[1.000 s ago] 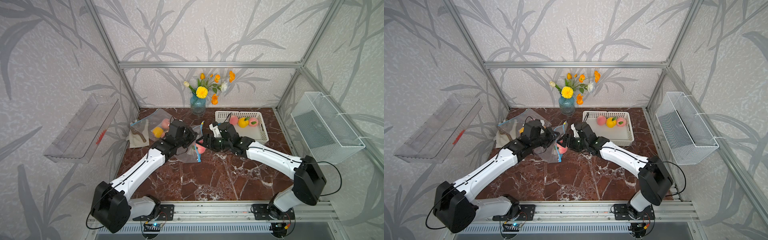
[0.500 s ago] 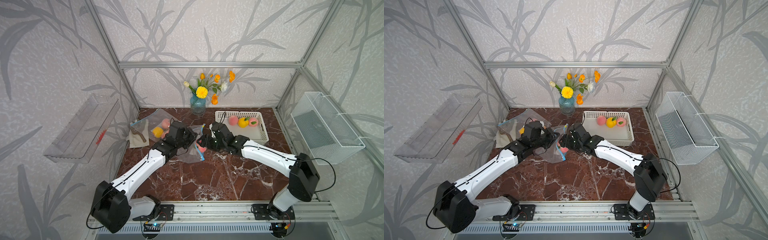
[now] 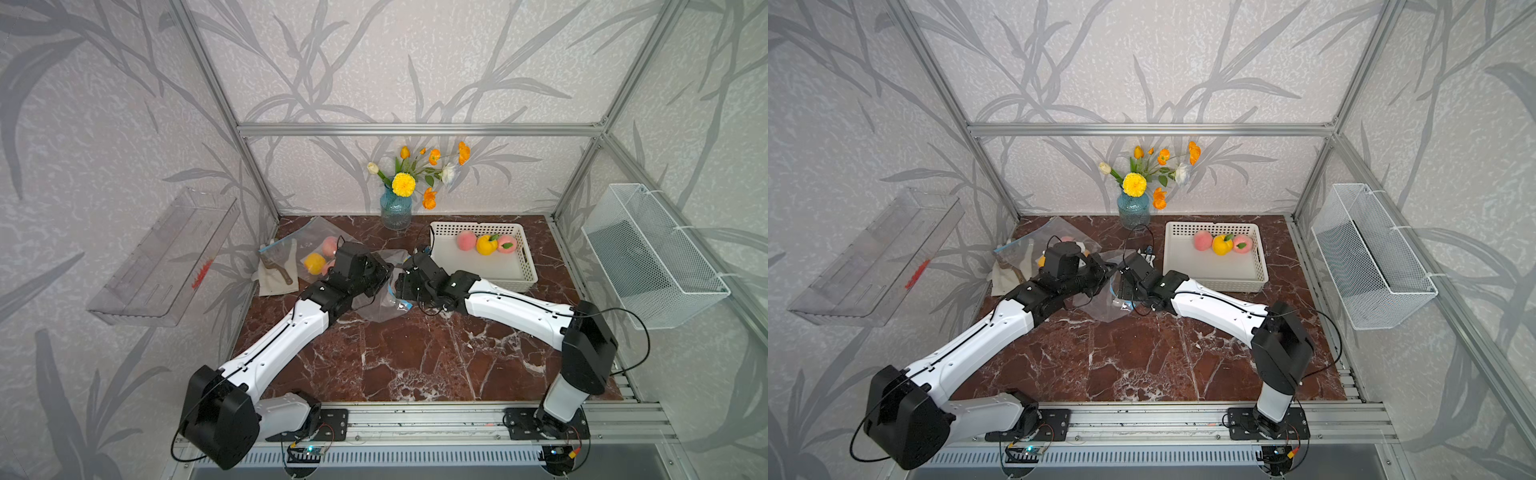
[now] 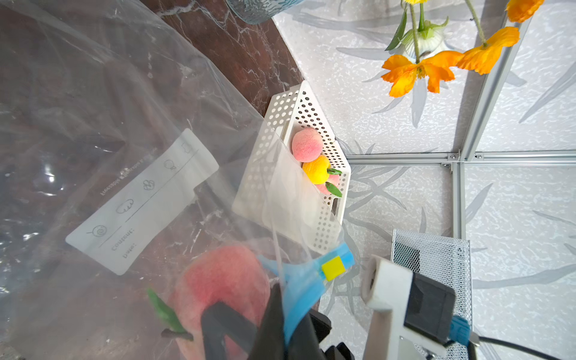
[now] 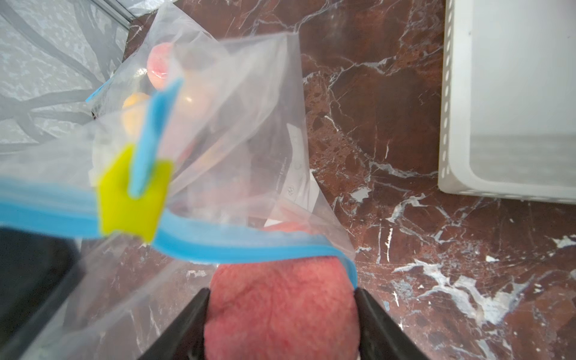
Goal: Place the peach in a zip-top bag and seal the zipper
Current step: Place the peach in the zipper food storage bag.
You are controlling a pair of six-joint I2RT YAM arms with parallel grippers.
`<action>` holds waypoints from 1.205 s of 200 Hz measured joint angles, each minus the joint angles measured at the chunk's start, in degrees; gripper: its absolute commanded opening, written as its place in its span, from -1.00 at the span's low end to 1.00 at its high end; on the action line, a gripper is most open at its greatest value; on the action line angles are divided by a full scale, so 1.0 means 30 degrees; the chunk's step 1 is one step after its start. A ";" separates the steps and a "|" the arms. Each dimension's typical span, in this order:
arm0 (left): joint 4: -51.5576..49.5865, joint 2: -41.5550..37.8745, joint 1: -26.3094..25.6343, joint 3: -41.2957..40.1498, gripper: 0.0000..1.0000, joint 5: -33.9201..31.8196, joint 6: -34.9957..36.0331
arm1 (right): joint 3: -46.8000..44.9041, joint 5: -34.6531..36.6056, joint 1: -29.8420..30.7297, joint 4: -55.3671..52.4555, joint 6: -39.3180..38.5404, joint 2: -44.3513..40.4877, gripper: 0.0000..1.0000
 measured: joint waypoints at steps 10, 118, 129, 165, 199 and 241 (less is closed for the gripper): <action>0.0000 -0.0153 0.0073 0.0000 -1.00 -0.0015 -0.0058 | -0.0007 -0.0612 -0.0160 0.0233 -0.0080 0.0000 0.46; 0.0335 -0.0313 0.0466 -0.0372 -1.00 0.0007 -0.0350 | -0.1756 -0.6346 -0.1202 0.2994 0.0678 -0.1727 0.74; 0.0342 -0.0313 0.0481 -0.0415 -1.00 0.0015 -0.0350 | -0.1967 -0.6535 -0.1290 0.3147 0.0743 -0.1807 0.74; 0.0372 -0.0313 0.0568 -0.0488 -1.00 0.0007 -0.0357 | -0.2703 -0.7613 -0.1399 0.4291 0.1224 -0.1945 0.63; 0.0372 -0.0313 0.0568 -0.0729 -1.00 0.0007 -0.0401 | -0.3206 -0.8349 -0.1428 0.5217 0.1858 -0.2069 0.34; 0.0503 -0.0313 0.0583 -0.0758 -1.00 0.0364 -0.0692 | -0.2907 -0.6900 -0.1129 0.4306 0.0911 -0.2127 0.21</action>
